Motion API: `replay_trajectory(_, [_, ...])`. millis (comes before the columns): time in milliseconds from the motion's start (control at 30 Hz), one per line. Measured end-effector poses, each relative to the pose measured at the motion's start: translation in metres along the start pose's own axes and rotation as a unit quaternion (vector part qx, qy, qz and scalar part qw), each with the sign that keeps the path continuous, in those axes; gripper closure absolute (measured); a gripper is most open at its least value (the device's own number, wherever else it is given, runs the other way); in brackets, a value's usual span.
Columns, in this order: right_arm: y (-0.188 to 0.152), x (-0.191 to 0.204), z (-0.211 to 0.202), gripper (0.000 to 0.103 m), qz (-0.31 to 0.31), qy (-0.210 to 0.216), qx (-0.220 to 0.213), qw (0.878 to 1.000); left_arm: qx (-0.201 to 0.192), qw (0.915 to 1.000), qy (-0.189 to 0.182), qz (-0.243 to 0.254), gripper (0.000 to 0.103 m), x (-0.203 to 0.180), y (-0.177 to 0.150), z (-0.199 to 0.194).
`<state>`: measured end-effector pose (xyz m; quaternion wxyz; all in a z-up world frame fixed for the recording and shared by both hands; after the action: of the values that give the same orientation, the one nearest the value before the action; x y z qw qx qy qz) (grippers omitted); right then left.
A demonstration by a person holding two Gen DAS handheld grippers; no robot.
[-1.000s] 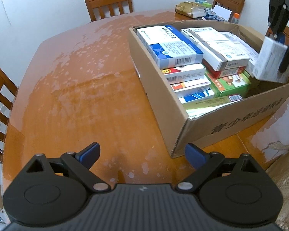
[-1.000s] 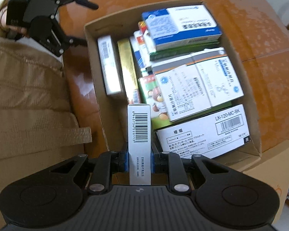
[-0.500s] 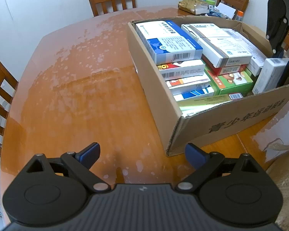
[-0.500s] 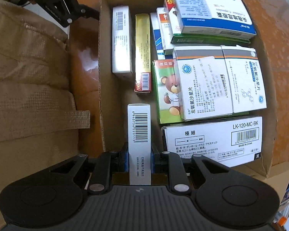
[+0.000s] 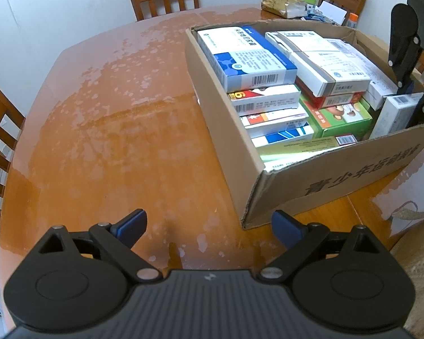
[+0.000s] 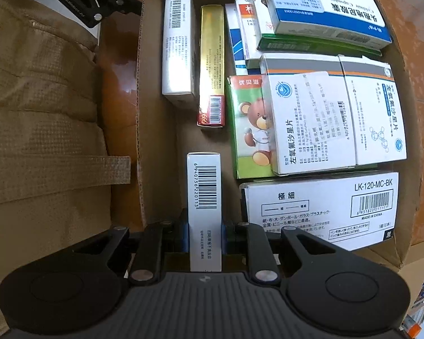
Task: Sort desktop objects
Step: 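Lower the medicine box with the right gripper into the cardboard box, then push the white medicine box down into the gap with the right gripper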
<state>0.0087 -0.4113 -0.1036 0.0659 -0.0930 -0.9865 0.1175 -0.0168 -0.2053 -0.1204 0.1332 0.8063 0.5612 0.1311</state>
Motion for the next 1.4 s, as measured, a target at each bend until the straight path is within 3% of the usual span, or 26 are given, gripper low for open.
replay_trajectory(1400, [-0.019, -0.008, -0.008, 0.078, 0.018, 0.037, 0.004, 0.999, -0.006, 0.9998, 0.009, -0.017, 0.008, 0.004, 0.000, 0.000])
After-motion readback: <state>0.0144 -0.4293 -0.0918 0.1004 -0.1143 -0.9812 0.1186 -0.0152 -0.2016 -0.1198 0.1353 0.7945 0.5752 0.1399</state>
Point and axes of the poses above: each gripper's, at about its wrist camera, not at the fingertips, and z roughly the way its jaws point, x to its left, y to its top, the point moved 6 cm from there along z, roughly the way its jaws point, and after that the axes turned 10 degrees about x, right-handed, at the moved point
